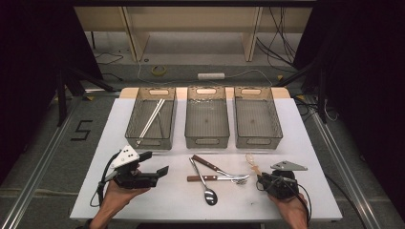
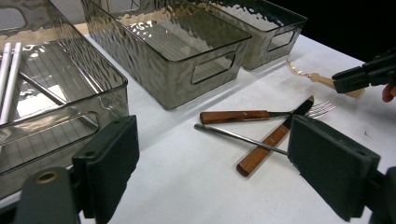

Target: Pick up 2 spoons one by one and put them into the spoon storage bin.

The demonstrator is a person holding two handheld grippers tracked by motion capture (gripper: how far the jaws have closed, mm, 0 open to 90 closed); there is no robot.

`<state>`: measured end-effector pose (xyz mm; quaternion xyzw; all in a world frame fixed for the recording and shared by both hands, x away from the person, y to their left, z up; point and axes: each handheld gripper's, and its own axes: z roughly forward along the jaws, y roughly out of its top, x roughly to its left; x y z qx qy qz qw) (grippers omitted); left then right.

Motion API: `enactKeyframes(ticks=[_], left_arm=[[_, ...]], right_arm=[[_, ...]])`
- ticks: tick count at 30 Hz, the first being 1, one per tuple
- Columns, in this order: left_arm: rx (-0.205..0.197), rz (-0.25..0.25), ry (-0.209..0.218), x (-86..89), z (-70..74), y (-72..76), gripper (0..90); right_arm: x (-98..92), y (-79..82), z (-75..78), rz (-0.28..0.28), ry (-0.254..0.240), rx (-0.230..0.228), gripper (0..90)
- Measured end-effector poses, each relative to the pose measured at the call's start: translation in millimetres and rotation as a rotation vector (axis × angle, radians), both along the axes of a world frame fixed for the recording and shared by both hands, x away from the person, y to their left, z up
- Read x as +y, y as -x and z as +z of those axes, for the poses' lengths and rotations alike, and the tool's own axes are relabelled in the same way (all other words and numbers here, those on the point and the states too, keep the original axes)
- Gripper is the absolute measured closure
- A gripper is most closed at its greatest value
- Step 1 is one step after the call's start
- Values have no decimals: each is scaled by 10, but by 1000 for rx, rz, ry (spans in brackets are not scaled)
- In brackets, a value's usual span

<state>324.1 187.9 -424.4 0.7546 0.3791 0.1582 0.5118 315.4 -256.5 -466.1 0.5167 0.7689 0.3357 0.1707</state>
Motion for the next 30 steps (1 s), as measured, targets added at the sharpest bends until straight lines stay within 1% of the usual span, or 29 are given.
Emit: enactKeyframes(ticks=[8,11,19,23,24,30], left_arm=[[-3,7,10,9,-1,-4,162],[-5,12,18,14,1,-4,162],[-5,15,19,17,-1,-7,162],[-5,15,16,21,-2,-12,162],[-4,17,16,21,-2,-12,162],[-2,17,13,22,-4,-10,163]], right_arm=[[13,49,88,35,-17,-42,760],[8,44,102,42,-20,-47,761],[80,46,232,79,-42,-103,762],[146,-21,311,100,-59,-128,762],[179,-54,335,106,-60,-138,762],[346,-235,446,133,-77,-160,762]])
